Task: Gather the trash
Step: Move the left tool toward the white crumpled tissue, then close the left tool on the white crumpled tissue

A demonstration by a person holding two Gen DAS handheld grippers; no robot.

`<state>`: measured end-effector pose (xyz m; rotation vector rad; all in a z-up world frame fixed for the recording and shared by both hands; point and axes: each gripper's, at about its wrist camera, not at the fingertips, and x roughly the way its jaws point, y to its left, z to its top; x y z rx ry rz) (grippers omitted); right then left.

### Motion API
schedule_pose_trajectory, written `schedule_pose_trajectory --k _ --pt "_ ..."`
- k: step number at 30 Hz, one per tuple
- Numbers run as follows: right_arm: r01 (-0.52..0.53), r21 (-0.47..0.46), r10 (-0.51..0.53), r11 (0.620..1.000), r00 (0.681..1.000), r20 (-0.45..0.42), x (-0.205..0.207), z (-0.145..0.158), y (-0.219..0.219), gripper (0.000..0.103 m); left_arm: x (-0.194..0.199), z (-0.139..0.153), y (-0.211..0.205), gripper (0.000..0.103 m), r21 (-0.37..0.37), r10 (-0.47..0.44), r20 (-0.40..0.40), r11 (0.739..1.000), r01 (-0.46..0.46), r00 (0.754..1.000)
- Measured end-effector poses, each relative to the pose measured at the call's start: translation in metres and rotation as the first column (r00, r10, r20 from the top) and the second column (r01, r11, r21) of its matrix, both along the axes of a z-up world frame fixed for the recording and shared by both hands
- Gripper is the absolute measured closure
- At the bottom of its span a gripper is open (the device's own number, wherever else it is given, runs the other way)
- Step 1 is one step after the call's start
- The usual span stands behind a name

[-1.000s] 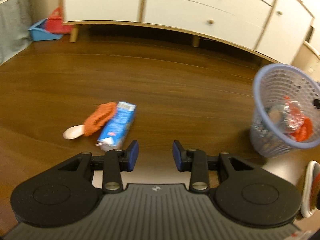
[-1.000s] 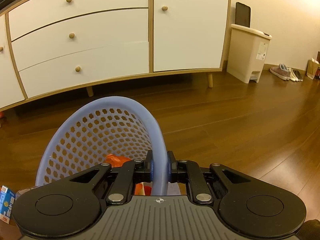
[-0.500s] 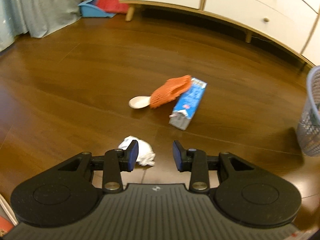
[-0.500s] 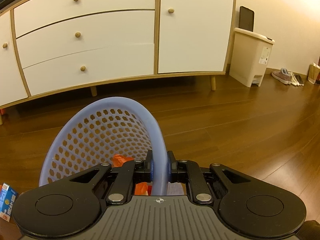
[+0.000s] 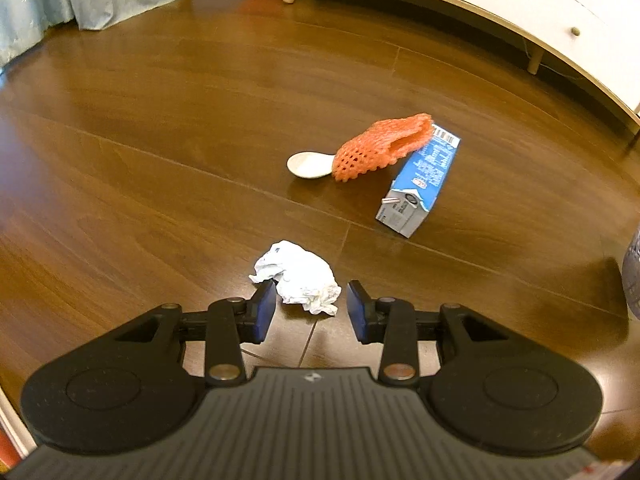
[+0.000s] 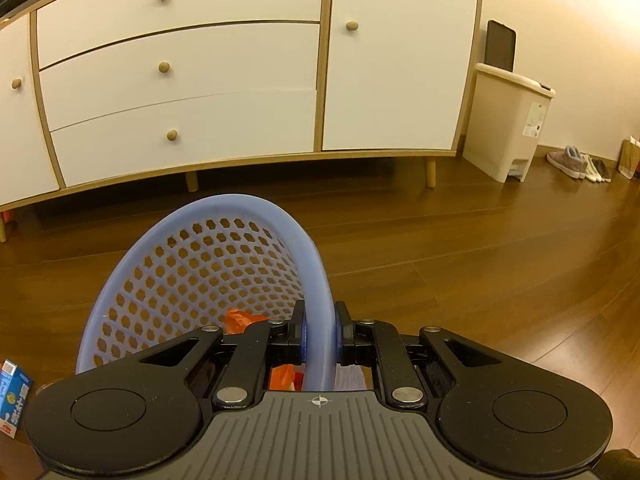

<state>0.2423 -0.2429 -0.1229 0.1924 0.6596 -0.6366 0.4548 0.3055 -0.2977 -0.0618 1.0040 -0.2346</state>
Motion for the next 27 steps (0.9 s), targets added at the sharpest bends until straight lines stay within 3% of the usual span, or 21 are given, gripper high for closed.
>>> schedule_pose_trajectory --k 11,27 --pt "-0.001 -0.009 0.001 1.0 1.0 0.006 0.0 -0.003 0.003 0.094 0.012 -0.019 -0.011 0.07 0.018 -0.016 -0.009 1.0 0.016 1.0" --pt "0.005 -0.002 -0.005 1.0 1.0 0.006 -0.001 -0.006 0.0 0.094 0.029 -0.053 -0.022 0.069 0.108 -0.042 -0.044 0.993 0.047 0.998"
